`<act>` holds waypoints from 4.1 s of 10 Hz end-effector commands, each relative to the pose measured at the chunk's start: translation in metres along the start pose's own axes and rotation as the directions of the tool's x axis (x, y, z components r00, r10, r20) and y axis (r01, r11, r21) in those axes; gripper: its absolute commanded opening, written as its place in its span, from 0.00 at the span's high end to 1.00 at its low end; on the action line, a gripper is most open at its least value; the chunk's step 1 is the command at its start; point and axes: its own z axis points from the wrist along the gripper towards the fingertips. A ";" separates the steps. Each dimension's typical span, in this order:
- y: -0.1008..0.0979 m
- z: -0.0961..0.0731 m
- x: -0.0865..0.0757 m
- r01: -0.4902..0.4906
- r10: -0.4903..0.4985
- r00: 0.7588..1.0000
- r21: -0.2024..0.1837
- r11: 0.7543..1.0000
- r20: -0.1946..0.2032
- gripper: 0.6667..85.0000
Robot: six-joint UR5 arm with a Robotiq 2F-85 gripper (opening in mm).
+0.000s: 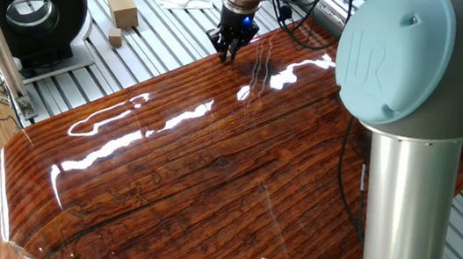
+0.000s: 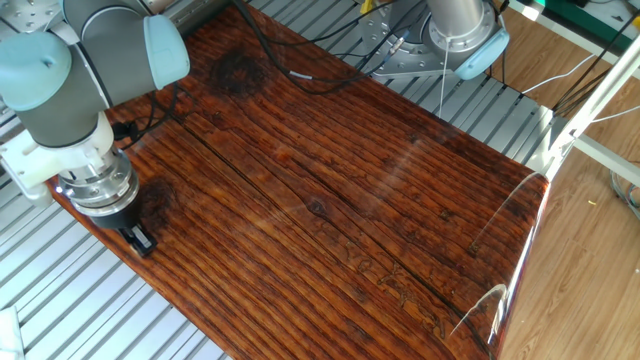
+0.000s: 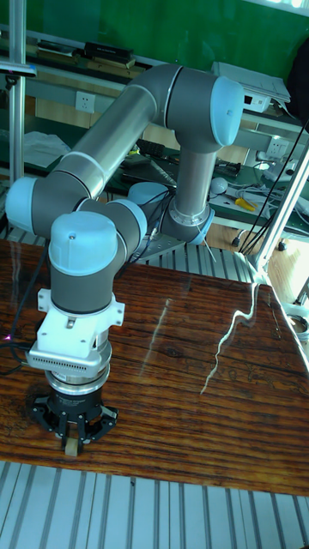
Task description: Hold a small block with the gripper and sweep it from left to right on the table
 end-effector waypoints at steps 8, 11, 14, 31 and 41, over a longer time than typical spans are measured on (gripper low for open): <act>0.007 -0.001 -0.001 -0.013 0.013 1.000 -0.028 1.000 0.004 1.00; 0.008 0.000 -0.002 -0.014 0.014 1.000 -0.036 0.999 0.006 1.00; 0.010 0.001 -0.002 -0.014 0.015 1.000 -0.041 0.999 0.010 1.00; 0.039 -0.010 -0.001 -0.046 0.046 0.999 -0.039 0.998 0.003 1.00; 0.020 -0.005 0.005 0.054 -0.053 0.998 0.037 0.998 -0.016 1.00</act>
